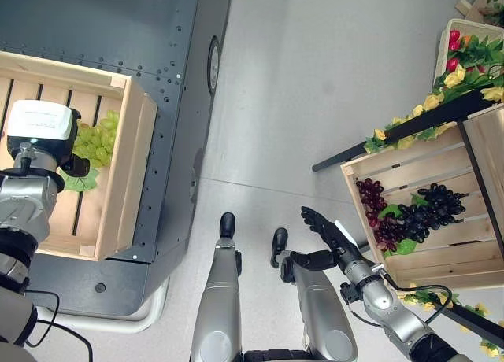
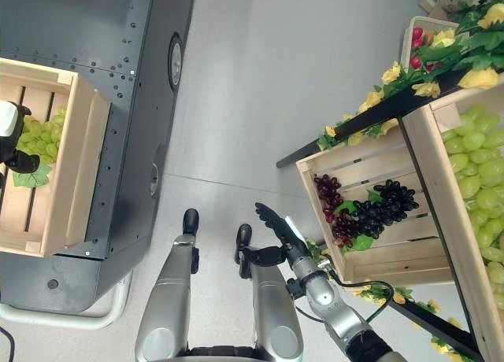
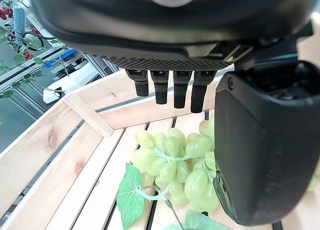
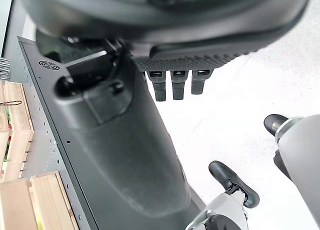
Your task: Pick up the fruits from the basket on one side to the basket on the other side
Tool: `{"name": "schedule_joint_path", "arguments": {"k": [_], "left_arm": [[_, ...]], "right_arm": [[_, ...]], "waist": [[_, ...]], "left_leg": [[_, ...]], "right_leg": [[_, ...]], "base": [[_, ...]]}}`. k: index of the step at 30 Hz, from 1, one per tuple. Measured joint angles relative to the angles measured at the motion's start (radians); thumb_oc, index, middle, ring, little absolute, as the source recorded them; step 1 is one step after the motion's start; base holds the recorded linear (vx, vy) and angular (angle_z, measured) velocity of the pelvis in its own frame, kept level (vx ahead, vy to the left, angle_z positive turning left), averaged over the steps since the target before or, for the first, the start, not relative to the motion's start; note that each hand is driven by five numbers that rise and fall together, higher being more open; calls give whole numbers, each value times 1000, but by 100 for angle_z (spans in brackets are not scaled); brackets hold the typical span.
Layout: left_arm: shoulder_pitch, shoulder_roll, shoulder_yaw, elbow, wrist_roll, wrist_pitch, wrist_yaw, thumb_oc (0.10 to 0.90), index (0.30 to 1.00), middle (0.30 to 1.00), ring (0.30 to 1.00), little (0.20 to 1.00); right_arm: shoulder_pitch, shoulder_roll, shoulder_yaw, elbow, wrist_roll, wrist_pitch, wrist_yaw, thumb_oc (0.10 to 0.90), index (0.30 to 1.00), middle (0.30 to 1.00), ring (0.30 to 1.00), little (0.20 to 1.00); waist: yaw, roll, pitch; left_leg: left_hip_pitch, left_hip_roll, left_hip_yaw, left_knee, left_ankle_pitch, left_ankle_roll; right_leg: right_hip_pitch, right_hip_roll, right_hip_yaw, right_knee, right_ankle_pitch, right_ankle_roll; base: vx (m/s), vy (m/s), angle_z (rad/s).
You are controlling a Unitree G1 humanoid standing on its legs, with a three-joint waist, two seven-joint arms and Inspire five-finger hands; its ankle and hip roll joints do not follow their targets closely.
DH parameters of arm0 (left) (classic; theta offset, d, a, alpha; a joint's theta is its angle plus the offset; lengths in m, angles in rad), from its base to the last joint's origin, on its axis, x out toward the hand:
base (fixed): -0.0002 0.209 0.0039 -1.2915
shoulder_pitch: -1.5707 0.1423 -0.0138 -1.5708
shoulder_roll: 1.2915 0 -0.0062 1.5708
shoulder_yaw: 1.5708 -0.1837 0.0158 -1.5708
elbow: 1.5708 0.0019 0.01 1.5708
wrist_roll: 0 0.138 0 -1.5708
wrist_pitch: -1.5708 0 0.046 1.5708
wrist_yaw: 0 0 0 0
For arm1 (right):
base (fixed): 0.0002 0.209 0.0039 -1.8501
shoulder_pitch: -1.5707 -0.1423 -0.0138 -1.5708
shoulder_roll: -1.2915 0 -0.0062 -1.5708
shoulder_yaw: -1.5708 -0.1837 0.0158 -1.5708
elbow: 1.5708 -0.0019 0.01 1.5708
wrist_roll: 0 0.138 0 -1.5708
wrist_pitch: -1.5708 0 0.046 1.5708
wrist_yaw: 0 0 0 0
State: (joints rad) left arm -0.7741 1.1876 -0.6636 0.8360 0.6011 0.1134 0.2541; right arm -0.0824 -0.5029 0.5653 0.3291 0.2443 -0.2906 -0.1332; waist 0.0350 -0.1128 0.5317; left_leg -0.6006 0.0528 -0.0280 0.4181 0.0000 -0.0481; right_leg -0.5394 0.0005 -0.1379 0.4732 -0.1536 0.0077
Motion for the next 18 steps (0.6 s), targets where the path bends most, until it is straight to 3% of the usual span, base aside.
{"name": "schedule_joint_path", "arguments": {"k": [18], "left_arm": [[-158, -39, -65, 113, -8, 60, -34, 800, 900, 900, 900, 900]], "right_arm": [[-39, 3, 10, -2, 8, 0, -23, 800, 900, 900, 900, 900]], "waist": [[-21, -34, -2]], "left_leg": [[-57, -4, 15, -1, -3, 18]], "right_leg": [[-41, 0, 19, -45, 27, 20]], "base": [[-12, 13, -2]]}}
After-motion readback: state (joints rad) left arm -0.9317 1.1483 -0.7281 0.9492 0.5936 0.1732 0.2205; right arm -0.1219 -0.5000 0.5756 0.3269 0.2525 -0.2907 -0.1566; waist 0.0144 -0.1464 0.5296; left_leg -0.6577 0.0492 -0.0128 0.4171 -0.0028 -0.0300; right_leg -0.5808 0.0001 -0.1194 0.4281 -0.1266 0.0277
